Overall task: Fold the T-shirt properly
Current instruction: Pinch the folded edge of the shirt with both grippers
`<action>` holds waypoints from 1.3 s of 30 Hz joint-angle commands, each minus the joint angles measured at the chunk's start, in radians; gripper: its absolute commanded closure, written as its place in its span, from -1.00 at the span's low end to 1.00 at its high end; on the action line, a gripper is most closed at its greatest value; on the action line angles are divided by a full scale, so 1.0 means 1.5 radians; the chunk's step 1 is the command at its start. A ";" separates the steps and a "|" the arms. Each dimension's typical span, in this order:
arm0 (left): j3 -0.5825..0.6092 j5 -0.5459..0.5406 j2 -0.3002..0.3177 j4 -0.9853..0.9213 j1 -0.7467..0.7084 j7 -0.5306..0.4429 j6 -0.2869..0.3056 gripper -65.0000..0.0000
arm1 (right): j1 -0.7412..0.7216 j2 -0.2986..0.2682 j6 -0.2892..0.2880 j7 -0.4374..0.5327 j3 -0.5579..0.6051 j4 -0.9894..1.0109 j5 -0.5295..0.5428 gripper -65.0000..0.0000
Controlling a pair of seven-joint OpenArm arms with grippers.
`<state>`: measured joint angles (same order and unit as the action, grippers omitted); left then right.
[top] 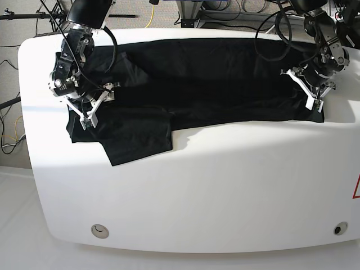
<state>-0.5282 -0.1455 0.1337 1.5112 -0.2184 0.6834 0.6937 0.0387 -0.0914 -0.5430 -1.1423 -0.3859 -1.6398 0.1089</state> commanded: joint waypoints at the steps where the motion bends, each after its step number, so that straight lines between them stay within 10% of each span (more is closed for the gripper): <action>1: 0.011 0.086 -0.010 -0.042 0.000 0.094 0.003 0.50 | -0.005 -0.001 0.003 -0.010 0.000 0.019 -0.005 -0.31; 39: 0.011 0.180 0.000 -0.130 0.165 0.041 0.003 0.50 | -0.091 -0.005 0.006 0.062 -0.027 0.090 -0.004 -0.31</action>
<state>-0.5140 0.0486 0.1337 1.3277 0.0372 0.6468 0.7048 -0.0826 -0.0940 -0.5396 -1.0245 -0.4248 -1.4967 0.1081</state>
